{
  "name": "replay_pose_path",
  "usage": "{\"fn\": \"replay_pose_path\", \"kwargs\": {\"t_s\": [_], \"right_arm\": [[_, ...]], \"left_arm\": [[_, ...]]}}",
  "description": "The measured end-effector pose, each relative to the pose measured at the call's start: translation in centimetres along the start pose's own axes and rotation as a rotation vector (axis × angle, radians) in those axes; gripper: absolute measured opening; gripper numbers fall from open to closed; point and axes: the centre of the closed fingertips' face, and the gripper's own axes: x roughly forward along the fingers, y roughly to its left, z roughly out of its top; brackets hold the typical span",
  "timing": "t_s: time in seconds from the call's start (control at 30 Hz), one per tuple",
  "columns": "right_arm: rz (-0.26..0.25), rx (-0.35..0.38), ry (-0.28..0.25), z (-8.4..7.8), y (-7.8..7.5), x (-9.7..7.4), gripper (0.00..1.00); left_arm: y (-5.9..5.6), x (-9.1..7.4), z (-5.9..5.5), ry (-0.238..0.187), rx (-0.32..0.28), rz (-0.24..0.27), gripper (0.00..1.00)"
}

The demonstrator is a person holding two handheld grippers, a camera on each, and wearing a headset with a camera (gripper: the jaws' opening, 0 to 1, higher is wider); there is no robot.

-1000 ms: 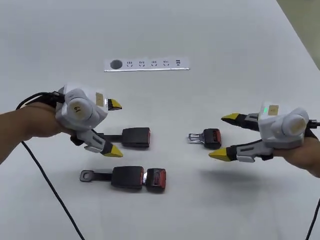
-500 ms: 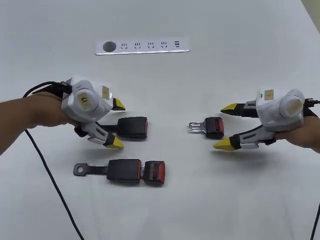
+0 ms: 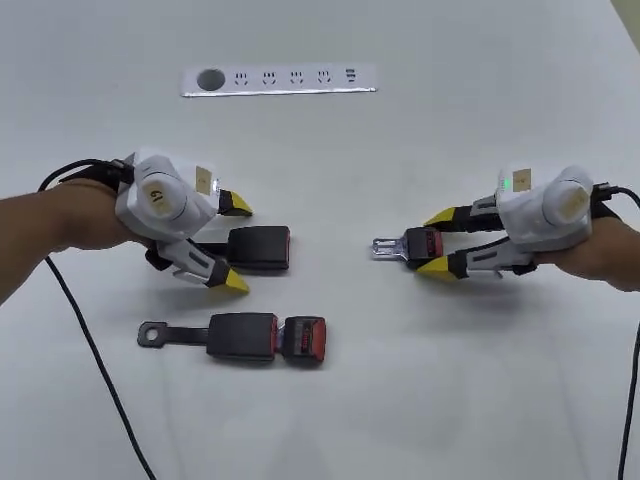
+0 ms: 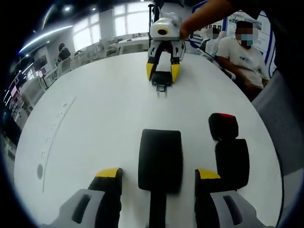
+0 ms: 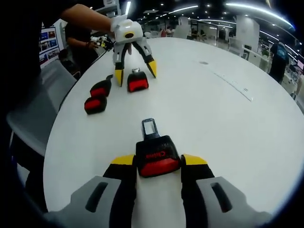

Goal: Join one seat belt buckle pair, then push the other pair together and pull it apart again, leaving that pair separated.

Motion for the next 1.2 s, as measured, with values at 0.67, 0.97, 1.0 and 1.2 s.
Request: {"fn": "replay_pose_path", "kwargs": {"t_s": [0.67,0.97,1.0,1.2], "right_arm": [[-0.014,-0.024,0.047,0.5,0.0,-0.1,0.33],[-0.016,-0.025,0.054,1.0,-0.1,0.6,0.33],[-0.012,-0.024,0.054,1.1,0.0,0.8,0.33],[0.012,-0.056,0.068,2.9,0.9,2.9,0.33]], "left_arm": [[0.2,-0.4,0.6,0.01,0.009,-0.012,0.33],[0.2,-0.4,0.6,0.046,0.006,-0.011,0.33],[0.2,-0.4,0.7,0.051,0.006,-0.011,0.33],[0.3,-0.3,0.5,0.074,0.017,-0.017,0.33]]}}
